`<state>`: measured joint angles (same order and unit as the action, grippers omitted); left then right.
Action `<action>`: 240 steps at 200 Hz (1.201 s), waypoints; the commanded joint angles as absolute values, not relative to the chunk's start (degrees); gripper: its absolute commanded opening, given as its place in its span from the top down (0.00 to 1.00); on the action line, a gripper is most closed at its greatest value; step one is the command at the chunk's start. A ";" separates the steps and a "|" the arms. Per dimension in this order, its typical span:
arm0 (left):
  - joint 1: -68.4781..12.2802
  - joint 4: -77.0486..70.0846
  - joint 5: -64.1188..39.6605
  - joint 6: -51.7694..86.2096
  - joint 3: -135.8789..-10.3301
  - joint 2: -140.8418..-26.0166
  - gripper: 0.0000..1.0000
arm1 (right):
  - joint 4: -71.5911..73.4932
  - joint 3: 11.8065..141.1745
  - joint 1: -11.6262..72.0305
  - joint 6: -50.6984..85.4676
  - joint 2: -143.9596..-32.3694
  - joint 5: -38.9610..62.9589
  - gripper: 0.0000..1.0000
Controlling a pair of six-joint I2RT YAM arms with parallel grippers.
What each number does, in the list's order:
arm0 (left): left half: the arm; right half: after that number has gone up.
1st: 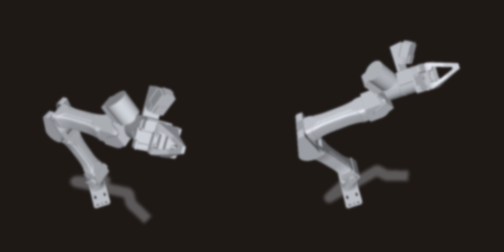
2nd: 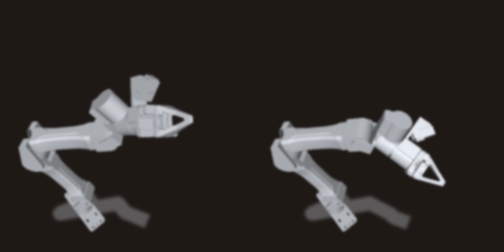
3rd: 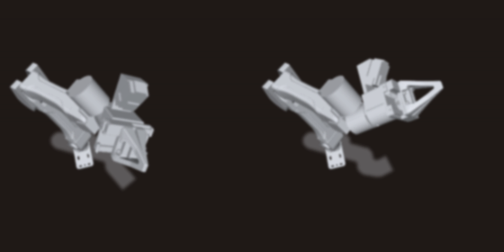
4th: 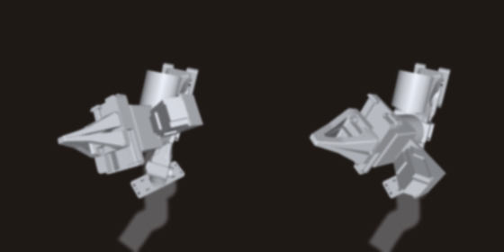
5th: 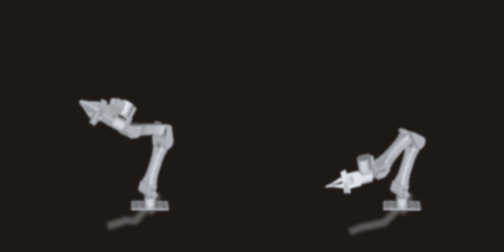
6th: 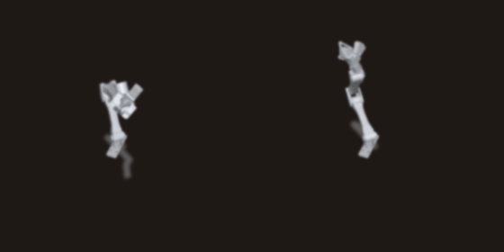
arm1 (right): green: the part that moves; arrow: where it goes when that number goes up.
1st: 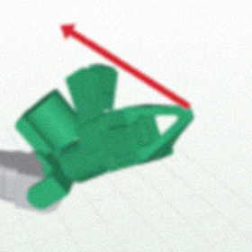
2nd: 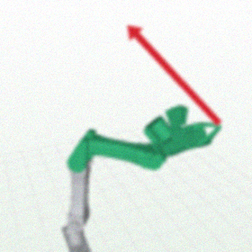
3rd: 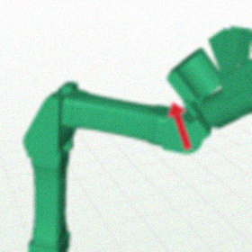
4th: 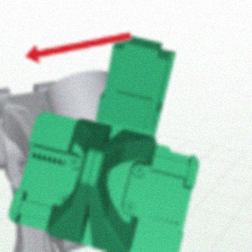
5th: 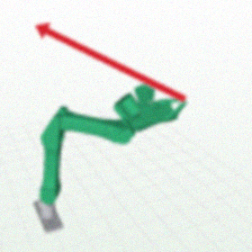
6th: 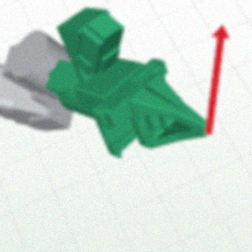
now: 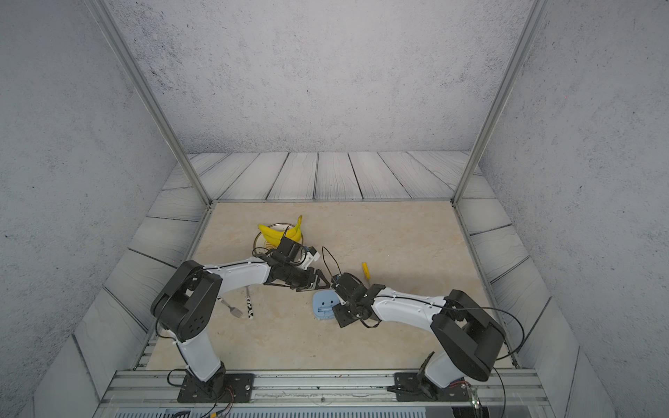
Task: Remove the battery from the alarm
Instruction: Adjust the alarm at the center of the board.
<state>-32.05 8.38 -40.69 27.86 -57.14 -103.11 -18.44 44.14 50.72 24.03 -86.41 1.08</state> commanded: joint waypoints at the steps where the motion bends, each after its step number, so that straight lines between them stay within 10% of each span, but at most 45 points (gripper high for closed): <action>1: -32.34 6.65 -42.71 27.74 -54.45 -101.42 0.31 | -18.25 46.42 50.81 24.96 -87.03 -2.33 0.46; 162: -32.39 -2.03 -40.08 36.43 -37.91 -85.82 0.30 | -23.69 47.24 45.84 25.95 -82.83 2.99 0.44; 240: -32.26 1.04 -33.12 39.73 -29.92 -72.51 0.27 | -2.72 30.34 42.17 42.74 -77.22 17.51 0.53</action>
<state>-32.16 -0.38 -35.68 38.48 -31.59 -74.67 -12.32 33.10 43.51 36.05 -75.48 11.53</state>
